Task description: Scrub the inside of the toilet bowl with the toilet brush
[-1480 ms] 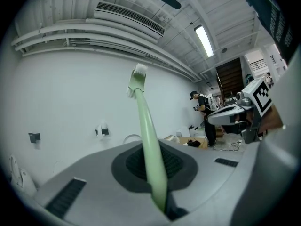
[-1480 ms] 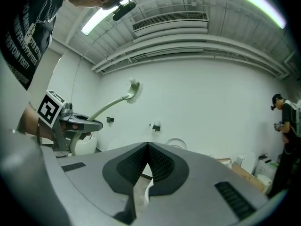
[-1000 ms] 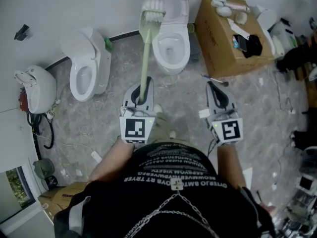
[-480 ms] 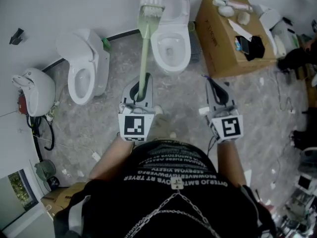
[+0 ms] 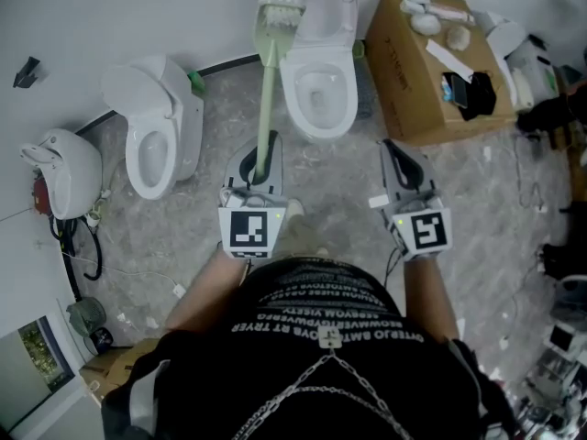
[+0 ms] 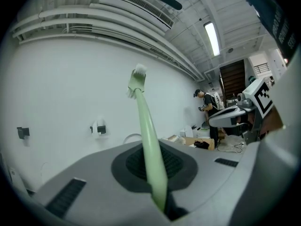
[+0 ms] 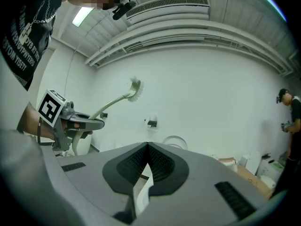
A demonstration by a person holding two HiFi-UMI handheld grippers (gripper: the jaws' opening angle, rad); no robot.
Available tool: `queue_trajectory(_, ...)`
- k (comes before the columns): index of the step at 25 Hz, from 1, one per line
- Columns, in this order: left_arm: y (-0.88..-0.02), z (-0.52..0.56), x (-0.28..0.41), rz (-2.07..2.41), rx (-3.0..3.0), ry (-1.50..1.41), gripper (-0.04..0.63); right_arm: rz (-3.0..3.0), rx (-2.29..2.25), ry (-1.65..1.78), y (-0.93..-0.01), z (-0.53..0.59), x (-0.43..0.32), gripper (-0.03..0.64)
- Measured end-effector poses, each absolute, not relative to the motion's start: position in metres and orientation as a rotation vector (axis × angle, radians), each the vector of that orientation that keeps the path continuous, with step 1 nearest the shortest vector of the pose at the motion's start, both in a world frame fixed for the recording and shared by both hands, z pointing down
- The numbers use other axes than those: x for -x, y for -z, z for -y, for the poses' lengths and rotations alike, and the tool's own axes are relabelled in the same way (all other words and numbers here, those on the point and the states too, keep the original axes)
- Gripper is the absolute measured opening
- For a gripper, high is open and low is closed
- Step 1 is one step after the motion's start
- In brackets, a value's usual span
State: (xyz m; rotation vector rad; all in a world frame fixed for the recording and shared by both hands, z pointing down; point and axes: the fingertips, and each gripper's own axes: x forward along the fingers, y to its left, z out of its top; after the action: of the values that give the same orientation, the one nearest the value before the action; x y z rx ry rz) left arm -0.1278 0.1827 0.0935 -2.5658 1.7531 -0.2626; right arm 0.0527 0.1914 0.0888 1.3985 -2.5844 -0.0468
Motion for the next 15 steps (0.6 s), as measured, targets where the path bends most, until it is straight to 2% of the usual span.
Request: queue_trajectory(15,-0.092,-0.121,0.126,-1.649,2.626,0.255,0.002,2.542,-1.446,0.062,-0.080,-0.135,-0.045,-0.009)
